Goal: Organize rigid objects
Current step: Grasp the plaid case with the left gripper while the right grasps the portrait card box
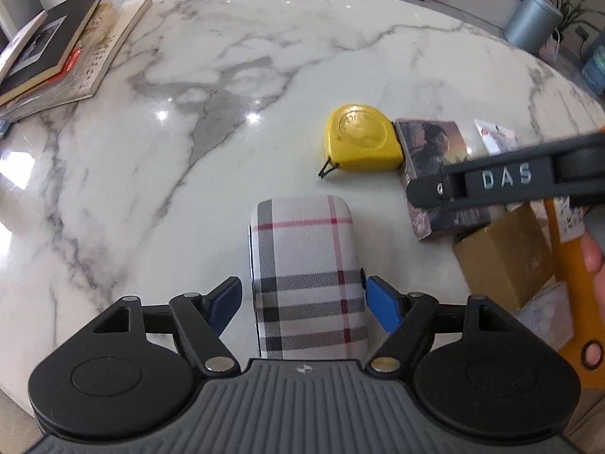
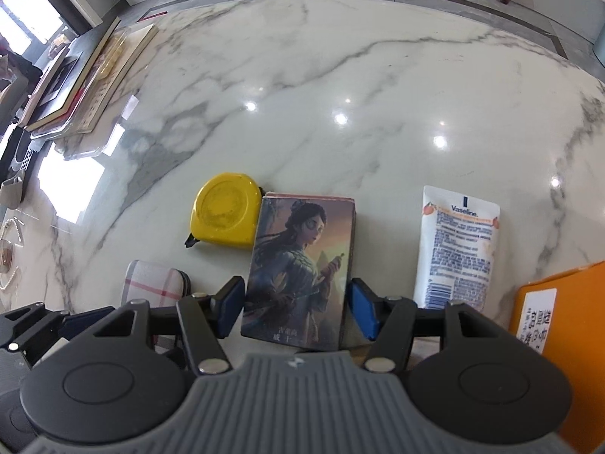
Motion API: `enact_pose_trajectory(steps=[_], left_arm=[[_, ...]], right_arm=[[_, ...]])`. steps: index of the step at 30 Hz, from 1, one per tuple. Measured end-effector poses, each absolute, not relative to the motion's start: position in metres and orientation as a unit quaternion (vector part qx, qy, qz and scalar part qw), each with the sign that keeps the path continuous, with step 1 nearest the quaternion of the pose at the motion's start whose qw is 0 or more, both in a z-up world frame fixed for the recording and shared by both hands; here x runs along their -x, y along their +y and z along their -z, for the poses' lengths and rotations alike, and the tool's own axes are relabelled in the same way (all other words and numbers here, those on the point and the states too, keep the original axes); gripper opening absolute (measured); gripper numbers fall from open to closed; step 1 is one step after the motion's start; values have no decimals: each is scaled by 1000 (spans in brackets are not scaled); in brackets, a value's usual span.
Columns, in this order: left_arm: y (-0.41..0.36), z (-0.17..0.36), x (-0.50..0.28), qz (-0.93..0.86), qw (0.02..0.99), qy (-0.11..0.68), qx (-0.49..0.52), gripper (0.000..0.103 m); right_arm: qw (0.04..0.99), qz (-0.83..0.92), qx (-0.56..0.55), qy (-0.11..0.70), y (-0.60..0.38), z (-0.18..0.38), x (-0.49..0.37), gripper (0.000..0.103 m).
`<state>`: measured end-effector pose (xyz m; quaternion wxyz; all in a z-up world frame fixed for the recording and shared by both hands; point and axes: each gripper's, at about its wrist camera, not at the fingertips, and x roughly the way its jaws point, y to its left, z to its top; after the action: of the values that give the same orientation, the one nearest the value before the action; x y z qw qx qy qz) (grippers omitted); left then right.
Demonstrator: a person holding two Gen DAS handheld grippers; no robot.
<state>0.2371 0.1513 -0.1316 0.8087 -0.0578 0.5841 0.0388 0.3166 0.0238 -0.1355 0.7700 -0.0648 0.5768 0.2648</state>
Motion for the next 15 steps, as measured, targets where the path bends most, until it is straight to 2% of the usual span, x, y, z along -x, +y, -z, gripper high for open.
enact_pose_trajectory(steps=[9, 10, 12, 15], left_arm=[[143, 136, -235, -38, 799, 600, 19, 84], [146, 136, -235, -41, 799, 599, 25, 83], [149, 134, -235, -46, 801, 596, 29, 73], [150, 134, -235, -46, 803, 593, 35, 73]], right_arm=[[770, -262, 68, 578, 25, 134, -318, 63], [770, -262, 68, 578, 26, 134, -318, 63], [771, -261, 71, 577, 27, 135, -318, 62], [771, -262, 77, 575, 27, 135, -318, 62]])
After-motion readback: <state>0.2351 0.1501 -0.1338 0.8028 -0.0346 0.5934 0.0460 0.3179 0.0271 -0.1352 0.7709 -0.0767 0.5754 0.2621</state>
